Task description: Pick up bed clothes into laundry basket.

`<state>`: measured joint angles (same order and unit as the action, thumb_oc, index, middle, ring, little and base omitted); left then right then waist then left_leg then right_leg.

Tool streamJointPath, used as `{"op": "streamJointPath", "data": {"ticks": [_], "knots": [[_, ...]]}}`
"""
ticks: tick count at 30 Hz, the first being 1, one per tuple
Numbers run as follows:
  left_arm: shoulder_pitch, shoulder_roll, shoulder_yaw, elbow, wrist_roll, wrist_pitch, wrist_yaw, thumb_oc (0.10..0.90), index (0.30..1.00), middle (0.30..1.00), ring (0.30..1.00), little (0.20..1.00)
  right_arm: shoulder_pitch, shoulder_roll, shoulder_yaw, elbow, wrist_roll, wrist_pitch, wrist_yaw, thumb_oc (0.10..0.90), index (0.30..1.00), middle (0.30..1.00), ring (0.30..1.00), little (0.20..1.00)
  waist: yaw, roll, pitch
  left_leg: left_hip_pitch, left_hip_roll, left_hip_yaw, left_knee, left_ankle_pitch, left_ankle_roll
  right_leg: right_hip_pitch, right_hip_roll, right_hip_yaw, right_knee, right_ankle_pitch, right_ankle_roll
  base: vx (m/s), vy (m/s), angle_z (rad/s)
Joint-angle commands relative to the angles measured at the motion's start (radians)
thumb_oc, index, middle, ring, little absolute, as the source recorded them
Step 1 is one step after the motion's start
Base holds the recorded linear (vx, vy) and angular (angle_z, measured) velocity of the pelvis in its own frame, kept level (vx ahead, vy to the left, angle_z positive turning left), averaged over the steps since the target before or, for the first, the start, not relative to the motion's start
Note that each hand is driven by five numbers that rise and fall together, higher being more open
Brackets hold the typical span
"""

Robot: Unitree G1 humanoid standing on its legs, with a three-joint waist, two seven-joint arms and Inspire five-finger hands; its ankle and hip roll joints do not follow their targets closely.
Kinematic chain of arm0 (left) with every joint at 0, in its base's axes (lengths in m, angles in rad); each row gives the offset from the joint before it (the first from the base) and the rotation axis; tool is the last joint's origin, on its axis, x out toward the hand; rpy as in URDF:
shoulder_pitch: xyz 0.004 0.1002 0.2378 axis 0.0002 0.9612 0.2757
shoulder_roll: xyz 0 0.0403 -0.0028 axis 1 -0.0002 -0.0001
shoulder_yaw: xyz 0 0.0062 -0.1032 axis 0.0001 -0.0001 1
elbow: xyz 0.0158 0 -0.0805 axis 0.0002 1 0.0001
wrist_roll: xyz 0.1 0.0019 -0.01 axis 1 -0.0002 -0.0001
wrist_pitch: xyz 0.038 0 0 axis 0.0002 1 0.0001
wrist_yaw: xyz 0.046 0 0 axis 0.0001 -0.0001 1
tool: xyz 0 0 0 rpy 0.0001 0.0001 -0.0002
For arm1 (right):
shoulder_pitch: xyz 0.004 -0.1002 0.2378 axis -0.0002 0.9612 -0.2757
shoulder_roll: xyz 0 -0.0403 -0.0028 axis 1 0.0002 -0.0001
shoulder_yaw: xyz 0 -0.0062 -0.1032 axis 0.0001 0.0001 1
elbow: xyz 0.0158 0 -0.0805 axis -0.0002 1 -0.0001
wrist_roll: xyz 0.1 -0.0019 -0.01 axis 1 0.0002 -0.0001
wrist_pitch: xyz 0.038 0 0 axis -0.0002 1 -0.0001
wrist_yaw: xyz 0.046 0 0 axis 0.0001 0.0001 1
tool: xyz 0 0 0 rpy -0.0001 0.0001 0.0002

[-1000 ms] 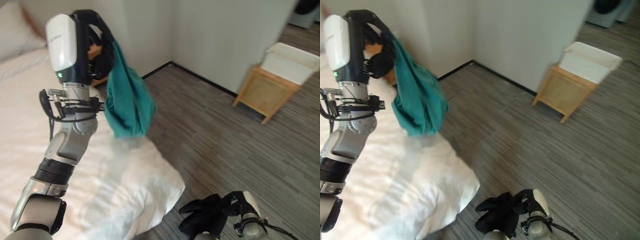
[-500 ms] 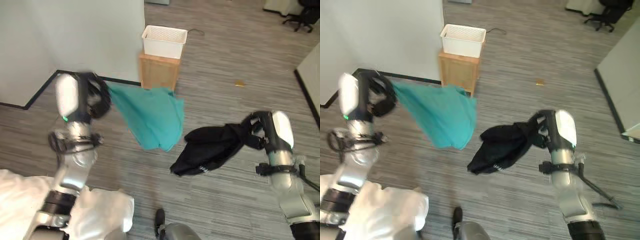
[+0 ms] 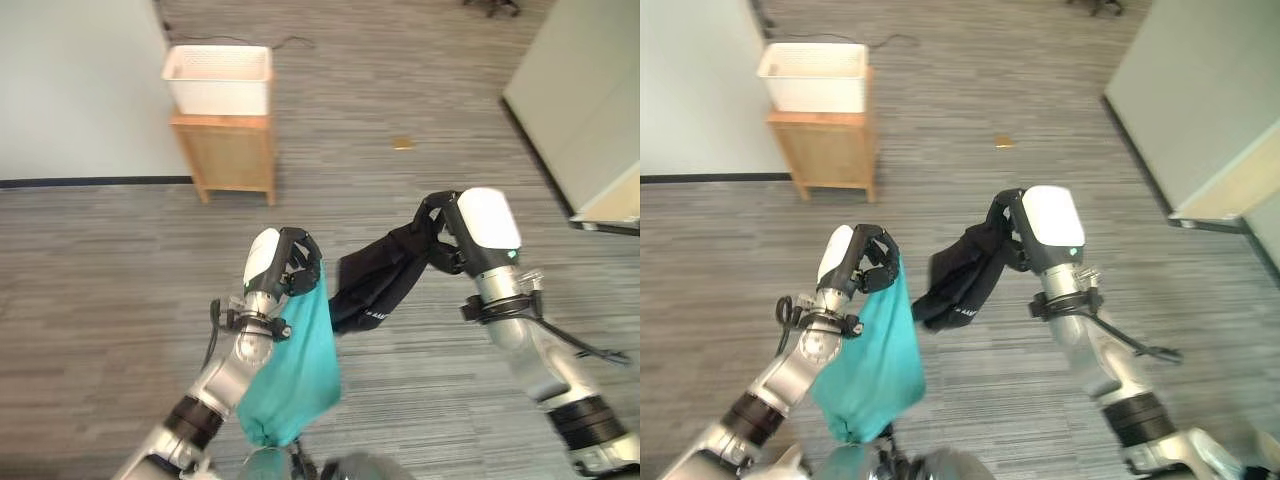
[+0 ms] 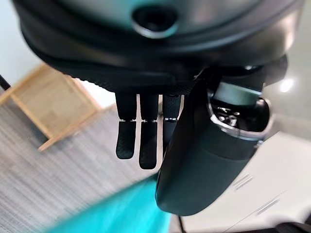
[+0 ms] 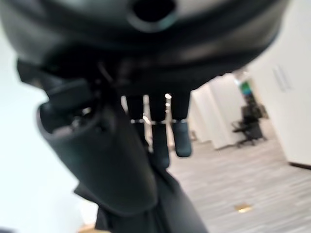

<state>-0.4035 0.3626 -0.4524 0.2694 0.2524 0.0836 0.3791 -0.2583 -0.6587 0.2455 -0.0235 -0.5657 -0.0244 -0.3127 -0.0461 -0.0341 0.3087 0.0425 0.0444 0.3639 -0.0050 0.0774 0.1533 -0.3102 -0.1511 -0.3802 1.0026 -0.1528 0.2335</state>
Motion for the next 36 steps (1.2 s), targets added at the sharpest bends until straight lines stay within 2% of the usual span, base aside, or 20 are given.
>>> {"op": "streamJointPath", "data": {"ticks": [1, 4, 6, 7, 10, 11, 14, 15, 17, 18, 19, 20, 21, 22, 26, 27, 31, 33, 34, 36], "knots": [[-0.151, -0.022, 0.070, -0.077, 0.100, -0.062, 0.062, 0.400, 0.300, 0.300, 0.300, 0.300, -0.111, -0.057, -0.077, -0.062, -0.008, -0.033, -0.075, 0.400, 0.300, 0.300, 0.300, 0.300, 0.016, 0.056, -0.115, 0.070, 0.052, 0.031, -0.075, -0.088, -0.126, 0.176, -0.116, -0.025, -0.301, 0.179, 0.028, 0.46, 0.006, -0.32], [-0.149, -0.009, 0.082, -0.044, 0.150, -0.052, 0.056, 0.400, 0.300, 0.300, 0.300, 0.300, -0.084, -0.065, -0.090, -0.070, 0.014, -0.037, -0.066, 0.400, 0.300, 0.300, 0.300, 0.300, -0.031, 0.039, -0.125, 0.128, 0.027, 0.012, -0.082, -0.138, -0.157, 0.136, -0.123, 0.020, -0.644, 0.171, -0.011, 0.48, -0.216, 0.17], [-0.147, 0.008, 0.103, -0.015, 0.177, -0.050, 0.055, 0.400, 0.300, 0.300, 0.300, 0.300, -0.087, -0.071, -0.094, -0.098, 0.025, -0.035, -0.059, 0.400, 0.300, 0.300, 0.300, 0.300, -0.049, 0.041, -0.140, 0.175, 0.045, 0.005, -0.082, -0.179, -0.193, 0.130, -0.128, 0.045, -0.897, 0.233, -0.004, 0.64, -0.319, 0.55], [-0.156, 0.028, 0.121, 0.004, 0.206, -0.038, 0.051, 0.400, 0.300, 0.300, 0.300, 0.300, -0.106, -0.082, -0.095, -0.124, 0.019, -0.030, -0.060, 0.400, 0.300, 0.300, 0.300, 0.300, -0.054, 0.046, -0.156, 0.232, 0.056, -0.004, -0.082, -0.222, -0.211, 0.100, -0.159, 0.052, -0.955, 0.258, 0.011, 0.50, -0.223, 0.48], [-0.168, 0.040, 0.130, 0.026, 0.238, -0.032, 0.045, 0.400, 0.300, 0.300, 0.300, 0.300, -0.135, -0.111, -0.098, -0.162, 0.021, -0.029, -0.044, 0.400, 0.300, 0.300, 0.300, 0.300, -0.056, 0.027, -0.176, 0.286, 0.041, -0.004, -0.064, -0.274, -0.220, 0.144, -0.148, 0.039, -0.998, 0.276, 0.002, 0.50, -0.260, 0.33], [-0.178, 0.063, 0.130, 0.041, 0.255, -0.031, 0.053, 0.400, 0.300, 0.300, 0.300, 0.300, -0.200, -0.154, -0.089, -0.191, 0.046, -0.053, -0.042, 0.400, 0.300, 0.300, 0.300, 0.300, -0.049, 0.021, -0.194, 0.269, 0.082, -0.019, 0.120, -0.261, -0.246, 0.207, -0.119, 0.037, -1.023, 0.279, -0.012, 0.46, -0.298, -0.13], [-0.192, 0.077, 0.132, 0.057, 0.248, -0.027, 0.060, 0.400, 0.300, 0.300, 0.300, 0.300, -0.267, -0.186, -0.064, -0.190, 0.079, -0.064, -0.041, 0.400, 0.300, 0.300, 0.300, 0.300, -0.050, 0.019, -0.196, 0.181, 0.143, -0.048, 0.327, -0.203, -0.271, 0.266, -0.085, 0.017, -1.056, 0.275, -0.051, 0.26, -0.363, 0.09], [-0.208, 0.122, 0.147, 0.069, 0.240, -0.014, 0.064, 0.400, 0.300, 0.300, 0.300, 0.300, -0.367, -0.245, -0.032, -0.193, 0.132, -0.070, -0.032, 0.400, 0.300, 0.300, 0.300, 0.300, -0.012, -0.002, -0.174, 0.039, 0.202, -0.095, 0.653, -0.101, -0.301, 0.354, -0.049, -0.019, -1.081, 0.227, -0.109, 0.27, -0.473, -0.05], [-0.248, 0.174, 0.159, 0.096, 0.237, 0.002, 0.075, 0.400, 0.300, 0.300, 0.300, 0.300, -0.449, -0.283, 0.006, -0.190, 0.159, -0.067, -0.020, 0.400, 0.300, 0.300, 0.300, 0.300, 0.011, -0.035, -0.152, -0.073, 0.245, -0.059, 0.776, -0.095, -0.304, 0.417, -0.036, -0.035, -1.090, 0.182, -0.130, 0.27, -0.390, -0.34], [-0.254, 0.176, 0.160, 0.099, 0.235, 0.002, 0.076, 0.400, 0.300, 0.300, 0.300, 0.300, -0.460, -0.283, 0.011, -0.186, 0.161, -0.067, -0.020, 0.400, 0.300, 0.300, 0.300, 0.300, 0.009, -0.032, -0.148, -0.077, 0.249, -0.061, 0.784, -0.098, -0.305, 0.417, -0.033, -0.036, -1.090, 0.181, -0.131, 0.44, -0.125, -0.36], [-0.340, 0.259, 0.162, 0.193, 0.236, 0.027, 0.073, 0.400, 0.300, 0.300, 0.300, 0.300, -0.576, -0.342, 0.086, -0.137, 0.226, -0.064, 0.006, 0.400, 0.300, 0.300, 0.300, 0.300, 0.028, -0.041, -0.151, -0.145, 0.293, 0.049, 0.618, -0.110, -0.288, 0.471, -0.022, -0.048, -1.090, 0.136, -0.127, 0.35, -0.030, -0.08], [-0.343, 0.259, 0.164, 0.197, 0.235, 0.026, 0.074, 0.400, 0.300, 0.300, 0.300, 0.300, -0.588, -0.342, 0.094, -0.131, 0.228, -0.064, 0.005, 0.400, 0.300, 0.300, 0.300, 0.300, 0.027, -0.043, -0.148, -0.140, 0.288, 0.054, 0.609, -0.107, -0.287, 0.471, -0.026, -0.047, -1.090, 0.136, -0.126, 0.65, 0.027, 0.45], [-0.397, 0.322, 0.157, 0.271, 0.240, 0.044, 0.080, 0.400, 0.300, 0.300, 0.300, 0.300, -0.632, -0.390, 0.122, -0.117, 0.266, -0.075, 0.009, 0.400, 0.300, 0.300, 0.300, 0.300, 0.025, -0.026, -0.164, -0.162, 0.278, 0.135, 0.436, -0.120, -0.295, 0.508, -0.005, -0.047, -1.086, 0.099, -0.109, 0.30, 0.061, 0.39], [-0.405, 0.321, 0.156, 0.279, 0.237, 0.042, 0.083, 0.400, 0.300, 0.300, 0.300, 0.300, -0.644, -0.392, 0.129, -0.112, 0.271, -0.075, 0.009, 0.400, 0.300, 0.300, 0.300, 0.300, 0.023, -0.029, -0.162, -0.155, 0.267, 0.140, 0.418, -0.112, -0.292, 0.506, -0.012, -0.047, -1.086, 0.100, -0.108, 0.44, 0.109, 0.29], [-0.509, 0.422, 0.101, 0.340, 0.243, 0.040, 0.077, 0.400, 0.300, 0.300, 0.300, 0.300, -0.769, -0.529, 0.220, -0.051, 0.275, -0.077, 0.008, 0.400, 0.300, 0.300, 0.300, 0.300, 0.006, -0.001, -0.193, -0.128, 0.321, 0.406, 0.113, 0.057, -0.318, 0.564, 0.018, -0.135, -1.079, 0.063, -0.092, 0.35, 0.078, 0.26], [-0.539, 0.459, 0.087, 0.353, 0.236, 0.036, 0.069, 0.400, 0.300, 0.300, 0.300, 0.300, -0.821, -0.559, 0.258, -0.020, 0.269, -0.066, 0.013, 0.400, 0.300, 0.300, 0.300, 0.300, 0.020, 0.001, -0.203, -0.127, 0.341, 0.434, 0.083, 0.079, -0.320, 0.582, 0.015, -0.154, -1.073, 0.057, -0.085, 0.40, 0.085, 0.71], [-0.564, 0.554, 0.100, 0.324, 0.223, 0.024, 0.063, 0.400, 0.300, 0.300, 0.300, 0.300, -0.948, -0.621, 0.348, 0.044, 0.220, -0.041, 0.037, 0.400, 0.300, 0.300, 0.300, 0.300, 0.028, 0.022, -0.230, -0.075, 0.278, 0.431, -0.014, 0.091, -0.293, 0.596, 0.014, -0.162, -1.019, 0.046, -0.057, 0.35, 0.119, 0.56], [-0.557, 0.598, 0.112, 0.255, 0.220, 0.009, 0.072, 0.400, 0.300, 0.300, 0.300, 0.300, -1.018, -0.645, 0.382, 0.085, 0.201, -0.028, 0.028, 0.400, 0.300, 0.300, 0.300, 0.300, 0.048, 0.012, -0.243, -0.046, 0.235, 0.442, -0.025, 0.075, -0.269, 0.599, -0.010, -0.170, -0.892, 0.049, -0.042, 0.41, 0.209, 0.53], [-0.529, 0.623, 0.157, 0.184, 0.197, -0.002, 0.084, 0.400, 0.300, 0.300, 0.300, 0.300, -1.056, -0.644, 0.384, 0.123, 0.200, -0.013, 0.021, 0.400, 0.300, 0.300, 0.300, 0.300, 0.041, 0.008, -0.238, -0.010, 0.184, 0.448, -0.042, 0.026, -0.226, 0.550, -0.081, -0.163, -0.704, 0.090, 0.002, 0.51, 0.275, 0.42], [-0.504, 0.633, 0.187, 0.137, 0.181, -0.014, 0.096, 0.400, 0.300, 0.300, 0.300, 0.300, -1.077, -0.653, 0.384, 0.136, 0.199, -0.005, 0.017, 0.400, 0.300, 0.300, 0.300, 0.300, 0.039, -0.006, -0.241, 0.004, 0.156, 0.449, -0.046, 0.002, -0.206, 0.529, -0.110, -0.154, -0.623, 0.144, 0.028, 0.43, 0.194, 0.48]]}}
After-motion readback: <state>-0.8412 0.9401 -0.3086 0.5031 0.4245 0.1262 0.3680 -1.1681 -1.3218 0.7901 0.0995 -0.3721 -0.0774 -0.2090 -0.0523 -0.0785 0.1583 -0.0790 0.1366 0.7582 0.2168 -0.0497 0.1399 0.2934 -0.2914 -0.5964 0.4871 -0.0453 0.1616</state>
